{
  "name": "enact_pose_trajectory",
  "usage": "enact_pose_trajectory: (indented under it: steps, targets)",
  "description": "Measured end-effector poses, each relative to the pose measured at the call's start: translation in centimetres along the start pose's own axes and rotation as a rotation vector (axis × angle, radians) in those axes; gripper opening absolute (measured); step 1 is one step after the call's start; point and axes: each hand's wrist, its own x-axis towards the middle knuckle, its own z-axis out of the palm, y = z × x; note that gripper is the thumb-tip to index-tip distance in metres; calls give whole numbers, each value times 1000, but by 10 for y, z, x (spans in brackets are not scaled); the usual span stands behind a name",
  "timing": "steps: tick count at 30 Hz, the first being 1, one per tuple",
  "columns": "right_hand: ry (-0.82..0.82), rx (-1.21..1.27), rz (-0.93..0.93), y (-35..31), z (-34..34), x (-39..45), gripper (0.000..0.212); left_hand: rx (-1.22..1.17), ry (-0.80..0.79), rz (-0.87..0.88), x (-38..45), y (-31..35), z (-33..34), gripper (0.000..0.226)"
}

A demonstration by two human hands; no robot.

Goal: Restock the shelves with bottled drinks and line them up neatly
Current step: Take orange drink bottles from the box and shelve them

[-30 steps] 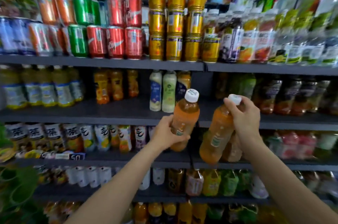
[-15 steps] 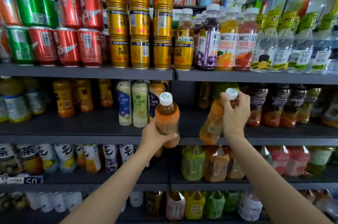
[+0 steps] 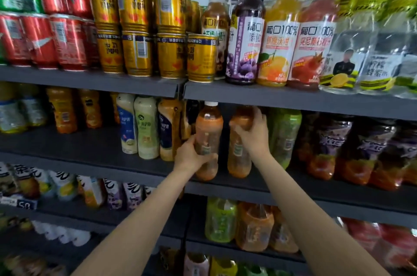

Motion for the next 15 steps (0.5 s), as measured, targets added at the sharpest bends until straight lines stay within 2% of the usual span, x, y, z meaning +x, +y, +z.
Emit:
enact_pose_trajectory:
  steps: [2, 4, 7, 11, 15]
  targets:
    - [-86, 4, -9, 18, -3, -10, 90, 4, 5, -3, 3, -1, 5, 66]
    - [-106, 9, 54, 36, -6, -16, 96, 18, 15, 4, 4, 0, 8, 67]
    - [-135, -165, 197, 66, 2, -29, 82, 56, 42, -17, 2, 3, 13, 74]
    - [-87, -423, 230, 82, 12, -41, 71, 21, 109, -6, -6, 3, 23, 81]
    - [-82, -480, 298, 76, 16, -15, 67, -42, 135, 19, -3, -5, 27, 74]
